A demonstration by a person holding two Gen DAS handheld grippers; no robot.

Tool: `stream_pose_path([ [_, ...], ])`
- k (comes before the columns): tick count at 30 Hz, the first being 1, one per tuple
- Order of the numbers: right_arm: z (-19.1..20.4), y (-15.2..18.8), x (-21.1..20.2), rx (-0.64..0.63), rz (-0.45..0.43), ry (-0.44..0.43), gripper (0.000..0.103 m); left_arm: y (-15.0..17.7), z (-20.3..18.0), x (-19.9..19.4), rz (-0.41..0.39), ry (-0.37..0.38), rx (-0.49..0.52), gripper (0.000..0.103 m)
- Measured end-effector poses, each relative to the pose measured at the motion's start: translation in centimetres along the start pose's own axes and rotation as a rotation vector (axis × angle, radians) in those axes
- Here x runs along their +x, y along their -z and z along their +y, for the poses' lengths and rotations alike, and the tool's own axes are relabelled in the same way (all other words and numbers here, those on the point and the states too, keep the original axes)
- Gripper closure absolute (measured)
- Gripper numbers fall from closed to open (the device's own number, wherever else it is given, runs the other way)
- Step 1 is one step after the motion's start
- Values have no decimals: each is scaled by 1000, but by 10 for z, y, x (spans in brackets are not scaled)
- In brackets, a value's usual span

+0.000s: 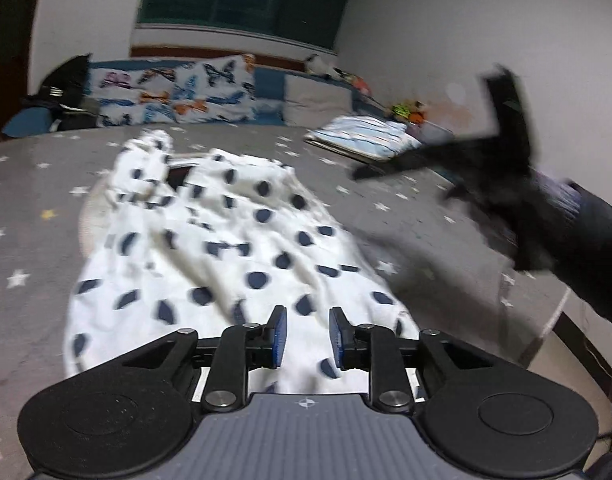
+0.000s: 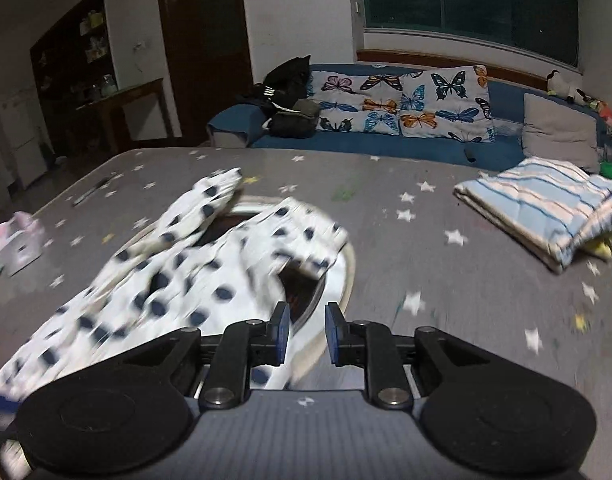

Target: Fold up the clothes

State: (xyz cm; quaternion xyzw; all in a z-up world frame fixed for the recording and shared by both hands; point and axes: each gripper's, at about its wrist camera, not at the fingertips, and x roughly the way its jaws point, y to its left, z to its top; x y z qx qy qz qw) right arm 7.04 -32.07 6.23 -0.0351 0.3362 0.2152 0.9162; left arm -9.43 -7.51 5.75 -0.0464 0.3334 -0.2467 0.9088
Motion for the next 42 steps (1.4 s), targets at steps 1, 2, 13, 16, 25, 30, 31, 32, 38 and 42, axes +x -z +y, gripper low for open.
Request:
stream_pose_path([
  [1, -3, -5, 10, 4, -1, 5, 84, 0, -2, 4, 7, 14, 3, 74],
  [2, -7, -11, 21, 10, 6, 4, 82, 0, -3, 7, 15, 28, 6, 70],
  [13, -21, -49, 131, 5, 84, 33, 76, 0, 4, 34, 80, 79, -16, 58],
  [16, -23, -51, 148, 7, 99, 43, 72, 0, 7, 38, 92, 87, -22, 57],
  [25, -16, -53, 163, -46, 104, 74, 73, 2, 4, 45, 108, 126, -23, 56],
  [30, -13, -57, 157, -91, 83, 105, 92, 4, -1, 47, 115, 154, -7, 56],
  [31, -14, -59, 153, -99, 69, 114, 92, 5, -3, 47, 117, 161, 0, 56],
  [32, -15, -61, 150, -106, 58, 124, 93, 5, -4, 47, 119, 168, 5, 57],
  [38, -33, -81, 135, -150, 4, 224, 94, 6, -10, 54, 146, 234, 41, 58],
  [42, -51, -87, 135, -162, -3, 284, 95, 7, -15, 59, 175, 283, 82, 58],
])
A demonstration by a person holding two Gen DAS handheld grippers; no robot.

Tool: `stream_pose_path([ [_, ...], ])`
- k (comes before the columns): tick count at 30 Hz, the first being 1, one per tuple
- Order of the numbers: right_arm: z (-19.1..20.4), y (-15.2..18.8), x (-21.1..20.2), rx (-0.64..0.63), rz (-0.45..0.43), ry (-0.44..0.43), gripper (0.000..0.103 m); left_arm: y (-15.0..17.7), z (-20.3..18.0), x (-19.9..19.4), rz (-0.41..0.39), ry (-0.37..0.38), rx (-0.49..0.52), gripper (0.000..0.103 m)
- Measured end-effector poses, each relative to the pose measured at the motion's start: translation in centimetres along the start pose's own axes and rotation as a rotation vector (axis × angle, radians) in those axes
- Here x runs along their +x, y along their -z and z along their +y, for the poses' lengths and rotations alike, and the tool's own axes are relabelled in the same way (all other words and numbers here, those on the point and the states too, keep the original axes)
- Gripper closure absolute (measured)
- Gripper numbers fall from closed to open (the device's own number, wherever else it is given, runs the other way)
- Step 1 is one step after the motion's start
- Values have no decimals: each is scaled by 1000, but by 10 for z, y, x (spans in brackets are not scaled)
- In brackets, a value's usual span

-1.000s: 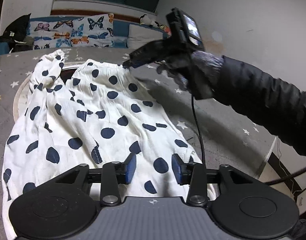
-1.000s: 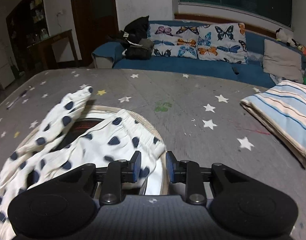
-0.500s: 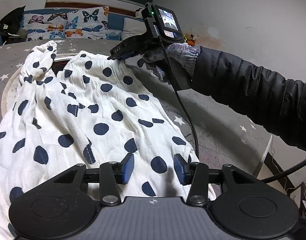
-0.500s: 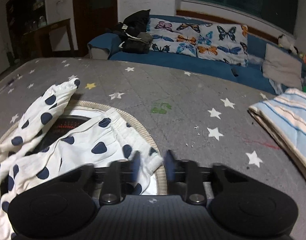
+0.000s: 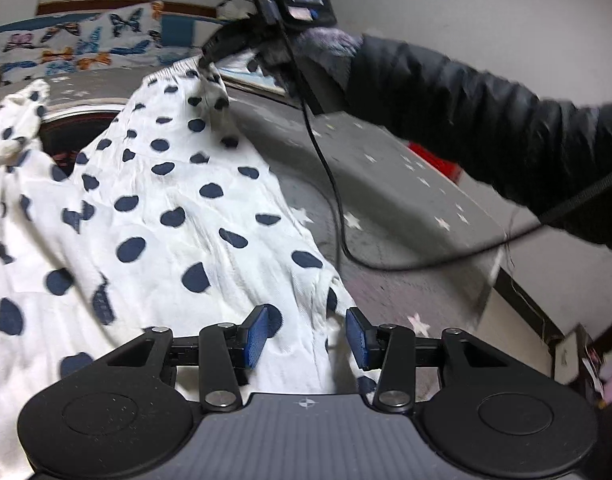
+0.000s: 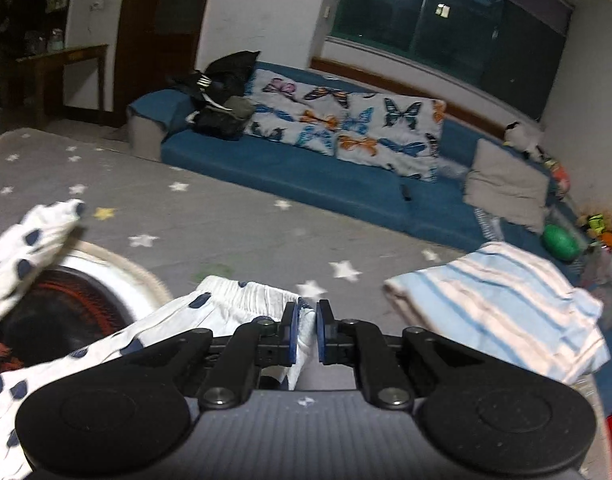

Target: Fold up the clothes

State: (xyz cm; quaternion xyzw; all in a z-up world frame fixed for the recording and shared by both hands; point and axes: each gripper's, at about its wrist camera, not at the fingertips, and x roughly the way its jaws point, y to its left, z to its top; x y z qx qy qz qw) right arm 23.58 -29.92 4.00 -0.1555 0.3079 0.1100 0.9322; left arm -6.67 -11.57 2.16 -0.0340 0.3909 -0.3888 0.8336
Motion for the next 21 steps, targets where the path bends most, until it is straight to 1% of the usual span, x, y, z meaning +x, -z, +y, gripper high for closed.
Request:
stream_pose_path([
  [4, -17, 6, 12, 3, 26, 44, 95, 0, -2, 3, 17, 53, 13, 58],
  [5, -19, 9, 17, 4, 46, 55, 95, 0, -2, 4, 19, 59, 16, 58],
  [9, -23, 23, 38, 2, 136, 80, 93, -2, 1, 2, 15, 54, 13, 58],
  [10, -23, 25, 38, -4, 135, 82, 93, -4, 1, 0, 12, 49, 12, 58],
  [13, -23, 26, 35, 3, 140, 72, 93, -8, 3, -11, -11, 27, 15, 56],
  [16, -18, 19, 18, -13, 116, 60, 91, -12, 5, -23, -53, -7, 21, 56],
  [19, -9, 11, 0, -9, 98, -3, 88, -19, 10, -34, -104, -62, 3, 56],
  [21, 1, 12, -6, -12, 108, -51, 88, -22, 16, -43, -141, -115, -15, 54],
])
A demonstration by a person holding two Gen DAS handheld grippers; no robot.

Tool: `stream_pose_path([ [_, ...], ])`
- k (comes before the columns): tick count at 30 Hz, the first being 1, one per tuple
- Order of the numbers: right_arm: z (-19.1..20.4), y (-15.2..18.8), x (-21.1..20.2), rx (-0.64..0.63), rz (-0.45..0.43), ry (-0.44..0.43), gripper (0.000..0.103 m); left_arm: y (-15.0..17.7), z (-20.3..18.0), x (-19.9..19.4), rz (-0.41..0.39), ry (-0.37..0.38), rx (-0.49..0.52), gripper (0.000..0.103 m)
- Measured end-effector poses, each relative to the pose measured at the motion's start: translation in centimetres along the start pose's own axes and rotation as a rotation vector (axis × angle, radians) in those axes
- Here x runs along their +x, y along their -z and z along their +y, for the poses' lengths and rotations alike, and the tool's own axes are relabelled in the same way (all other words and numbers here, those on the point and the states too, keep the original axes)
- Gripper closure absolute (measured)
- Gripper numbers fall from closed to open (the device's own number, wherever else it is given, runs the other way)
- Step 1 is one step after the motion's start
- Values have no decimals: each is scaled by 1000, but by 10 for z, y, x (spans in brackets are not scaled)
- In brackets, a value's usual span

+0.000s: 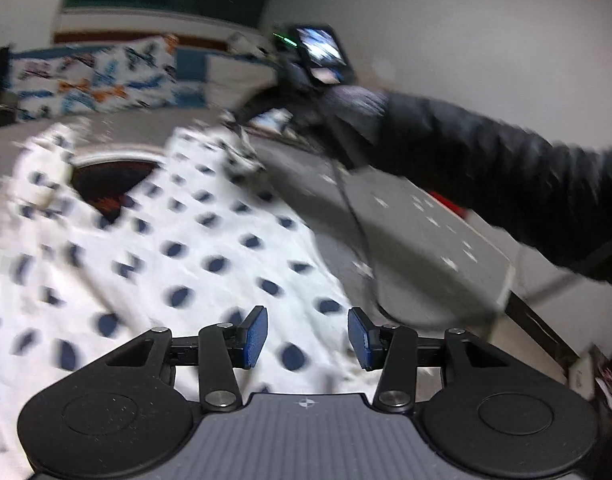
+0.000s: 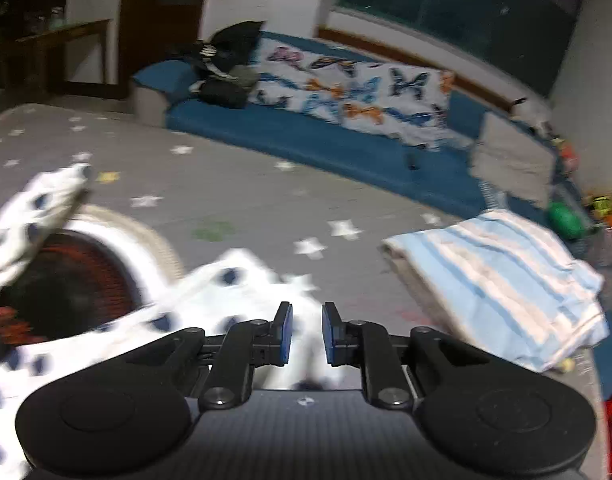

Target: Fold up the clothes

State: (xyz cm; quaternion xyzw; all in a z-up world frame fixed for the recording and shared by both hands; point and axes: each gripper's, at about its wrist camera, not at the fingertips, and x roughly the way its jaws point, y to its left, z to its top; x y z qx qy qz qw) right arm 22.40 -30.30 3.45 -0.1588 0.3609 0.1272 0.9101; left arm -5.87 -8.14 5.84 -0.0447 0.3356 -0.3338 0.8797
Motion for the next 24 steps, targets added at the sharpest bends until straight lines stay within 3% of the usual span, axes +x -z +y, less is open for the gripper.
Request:
stream_pose_path([
  [3, 18, 5, -4, -17, 23, -55, 87, -4, 15, -17, -53, -97, -41, 52],
  [9, 24, 5, -9, -22, -1, 29, 87, 5, 45, -57, -111, -262, -107, 50],
  [13, 21, 1, -7, 3, 12, -44, 87, 16, 63, -69, -109, -340, -168, 50],
  [19, 35, -2, 19, 0, 77, -90, 87, 34, 81, -82, -86, -435, -247, 50],
  [21, 44, -5, 23, -33, 100, -72, 87, 40, 84, -86, -79, -445, -258, 50],
  [24, 58, -22, 13, -54, 78, -124, 87, 47, 88, -88, -60, -436, -267, 50],
])
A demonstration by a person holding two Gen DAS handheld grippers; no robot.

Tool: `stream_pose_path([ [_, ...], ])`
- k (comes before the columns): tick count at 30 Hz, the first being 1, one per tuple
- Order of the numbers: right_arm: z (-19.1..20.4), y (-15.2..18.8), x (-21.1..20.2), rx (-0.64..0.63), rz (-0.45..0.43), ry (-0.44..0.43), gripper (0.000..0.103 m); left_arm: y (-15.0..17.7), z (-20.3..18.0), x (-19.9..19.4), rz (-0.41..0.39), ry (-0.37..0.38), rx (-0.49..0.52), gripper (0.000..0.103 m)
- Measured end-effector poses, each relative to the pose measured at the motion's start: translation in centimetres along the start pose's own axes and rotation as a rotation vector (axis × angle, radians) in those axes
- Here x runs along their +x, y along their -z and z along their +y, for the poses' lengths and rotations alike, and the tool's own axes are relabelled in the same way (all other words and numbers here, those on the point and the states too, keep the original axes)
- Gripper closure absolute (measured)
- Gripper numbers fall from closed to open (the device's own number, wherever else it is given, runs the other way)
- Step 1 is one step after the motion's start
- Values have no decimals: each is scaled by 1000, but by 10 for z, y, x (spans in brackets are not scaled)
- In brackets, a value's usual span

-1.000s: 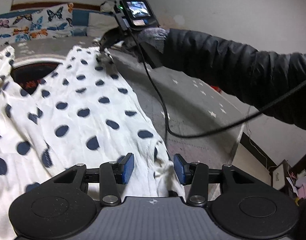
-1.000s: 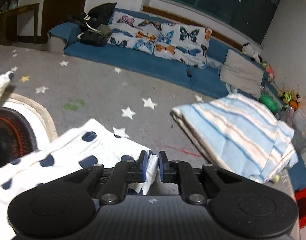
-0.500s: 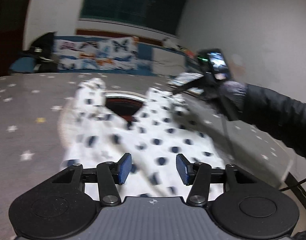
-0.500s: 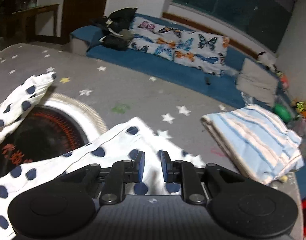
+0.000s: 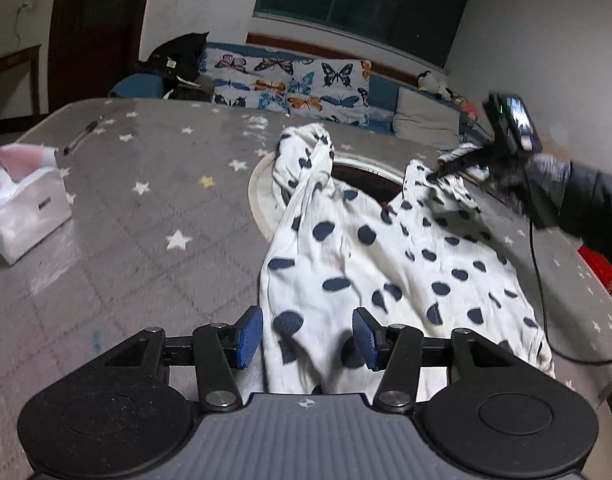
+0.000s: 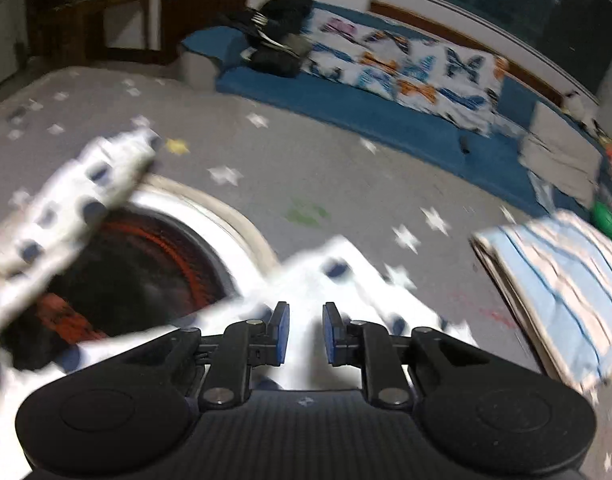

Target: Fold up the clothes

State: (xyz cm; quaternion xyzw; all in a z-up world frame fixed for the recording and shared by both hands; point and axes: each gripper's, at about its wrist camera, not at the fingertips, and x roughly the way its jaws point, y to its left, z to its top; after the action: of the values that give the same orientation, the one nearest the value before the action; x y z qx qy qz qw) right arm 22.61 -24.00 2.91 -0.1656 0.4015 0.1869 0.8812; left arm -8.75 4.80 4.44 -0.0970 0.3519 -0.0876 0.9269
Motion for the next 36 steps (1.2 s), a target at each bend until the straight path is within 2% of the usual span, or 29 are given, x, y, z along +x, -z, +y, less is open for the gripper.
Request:
stream_pose_path([
  [6, 34, -51, -13, 58, -59, -164, 87, 8, 9, 0, 7, 41, -35, 52],
  [9, 51, -74, -2, 104, -59, -237, 87, 9, 14, -2, 3, 56, -48, 62],
  [12, 65, -90, 18, 151, -44, -267, 87, 9, 18, -4, 0, 74, -59, 72],
  [15, 71, -98, 42, 222, -19, -275, 86, 10, 20, -4, 7, 84, -60, 73],
  [18, 71, -98, 61, 283, -9, -286, 85, 12, 22, -4, 10, 99, -66, 78],
  [22, 66, -91, 77, 364, 8, -304, 83, 12, 23, -3, 12, 115, -63, 79],
  [24, 65, -86, 81, 371, 11, -308, 83, 12, 25, -3, 10, 123, -65, 79],
  [29, 58, -81, 86, 442, 15, -386, 82, 12, 23, -3, 11, 134, -66, 78],
  [34, 56, -78, 87, 455, 8, -394, 82, 12, 20, -2, 20, 127, -72, 78],
  [35, 56, -77, 87, 455, 11, -399, 83, 13, 20, -2, 25, 125, -72, 75],
  [36, 57, -77, 87, 456, 14, -403, 89, 13, 19, -1, 28, 121, -71, 75],
])
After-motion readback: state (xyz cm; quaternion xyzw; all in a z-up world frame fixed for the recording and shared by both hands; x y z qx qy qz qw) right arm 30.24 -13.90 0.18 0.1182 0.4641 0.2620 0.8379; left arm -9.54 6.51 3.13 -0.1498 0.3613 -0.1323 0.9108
